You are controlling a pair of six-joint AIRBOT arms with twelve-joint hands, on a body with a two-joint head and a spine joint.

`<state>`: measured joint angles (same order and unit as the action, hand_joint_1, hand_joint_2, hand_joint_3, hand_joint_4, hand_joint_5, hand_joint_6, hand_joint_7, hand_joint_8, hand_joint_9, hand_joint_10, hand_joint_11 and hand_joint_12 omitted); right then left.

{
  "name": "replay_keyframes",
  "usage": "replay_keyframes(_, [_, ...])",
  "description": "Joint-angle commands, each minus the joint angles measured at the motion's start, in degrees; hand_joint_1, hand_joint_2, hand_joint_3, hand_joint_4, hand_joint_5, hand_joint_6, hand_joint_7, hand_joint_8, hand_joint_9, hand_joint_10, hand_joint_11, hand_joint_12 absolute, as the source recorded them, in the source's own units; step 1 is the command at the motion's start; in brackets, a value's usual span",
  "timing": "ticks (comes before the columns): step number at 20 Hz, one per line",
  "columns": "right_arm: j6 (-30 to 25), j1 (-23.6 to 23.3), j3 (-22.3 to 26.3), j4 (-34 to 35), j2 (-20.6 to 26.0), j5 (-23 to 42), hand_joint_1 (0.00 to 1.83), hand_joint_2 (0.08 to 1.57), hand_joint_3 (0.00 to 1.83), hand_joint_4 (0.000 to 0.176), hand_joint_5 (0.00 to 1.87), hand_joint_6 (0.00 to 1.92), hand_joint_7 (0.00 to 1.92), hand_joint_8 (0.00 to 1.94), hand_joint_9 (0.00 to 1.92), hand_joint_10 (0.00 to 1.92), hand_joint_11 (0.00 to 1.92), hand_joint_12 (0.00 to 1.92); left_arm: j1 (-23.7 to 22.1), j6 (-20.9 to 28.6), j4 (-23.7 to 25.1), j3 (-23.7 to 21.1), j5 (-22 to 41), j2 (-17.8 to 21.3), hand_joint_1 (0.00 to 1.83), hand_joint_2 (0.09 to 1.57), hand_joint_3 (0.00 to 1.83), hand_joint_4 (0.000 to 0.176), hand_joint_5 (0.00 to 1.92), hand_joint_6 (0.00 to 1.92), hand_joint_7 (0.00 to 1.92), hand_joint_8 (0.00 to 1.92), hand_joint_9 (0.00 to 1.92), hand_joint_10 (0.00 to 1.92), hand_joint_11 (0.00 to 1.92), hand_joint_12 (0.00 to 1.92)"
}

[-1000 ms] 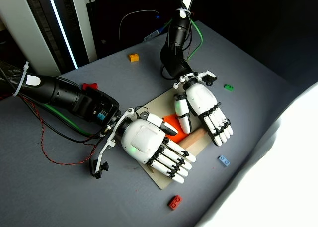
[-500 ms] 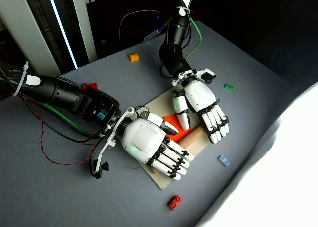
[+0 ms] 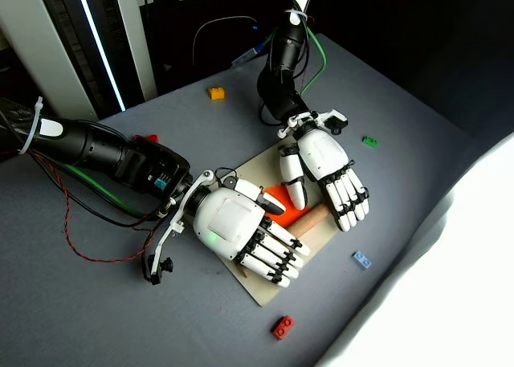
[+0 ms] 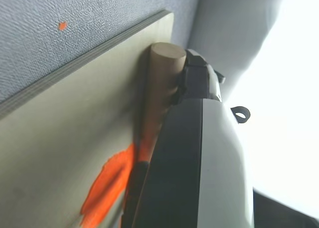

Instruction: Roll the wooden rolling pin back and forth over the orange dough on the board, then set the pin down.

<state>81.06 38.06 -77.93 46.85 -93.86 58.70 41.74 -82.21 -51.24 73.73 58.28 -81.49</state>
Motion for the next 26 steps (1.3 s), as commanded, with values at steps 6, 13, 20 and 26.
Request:
replay_keyframes(6, [0.42, 0.99, 0.85, -1.23, 0.01, 1.99, 0.0, 1.46, 0.0, 0.0, 0.36, 0.01, 0.38, 0.0, 0.34, 0.02, 0.0, 0.72, 1.25, 0.35, 0.08, -1.52, 1.23, 0.99, 0.0, 1.5, 0.0, 0.0, 0.18, 0.0, 0.24, 0.0, 0.19, 0.0, 0.0, 0.28])
replay_keyframes(13, [0.83, 1.61, 2.1, -1.23, 0.23, 2.7, 0.0, 1.46, 0.0, 0.0, 0.32, 0.0, 0.35, 0.0, 0.31, 0.01, 0.0, 0.69, 1.85, 0.31, 1.26, -3.36, 1.94, 1.84, 0.0, 1.51, 0.0, 0.0, 0.2, 0.01, 0.26, 0.0, 0.22, 0.01, 0.0, 0.37])
replay_keyframes(20, [0.91, 1.92, 2.79, -1.23, 0.31, 3.46, 0.0, 1.46, 0.0, 0.0, 0.34, 0.01, 0.36, 0.01, 0.32, 0.01, 0.0, 0.69, 2.27, -0.37, 2.0, -4.82, 2.21, 2.99, 0.0, 1.51, 0.0, 0.0, 0.19, 0.01, 0.26, 0.01, 0.22, 0.01, 0.0, 0.37])
replay_keyframes(26, [1.01, 2.04, 3.34, -1.24, 0.31, 3.74, 0.0, 1.47, 0.0, 0.0, 0.34, 0.01, 0.36, 0.0, 0.32, 0.01, 0.0, 0.68, 2.67, -0.61, 2.26, -6.19, 2.33, 3.89, 0.0, 1.51, 0.0, 0.0, 0.17, 0.01, 0.25, 0.0, 0.22, 0.0, 0.0, 0.35])
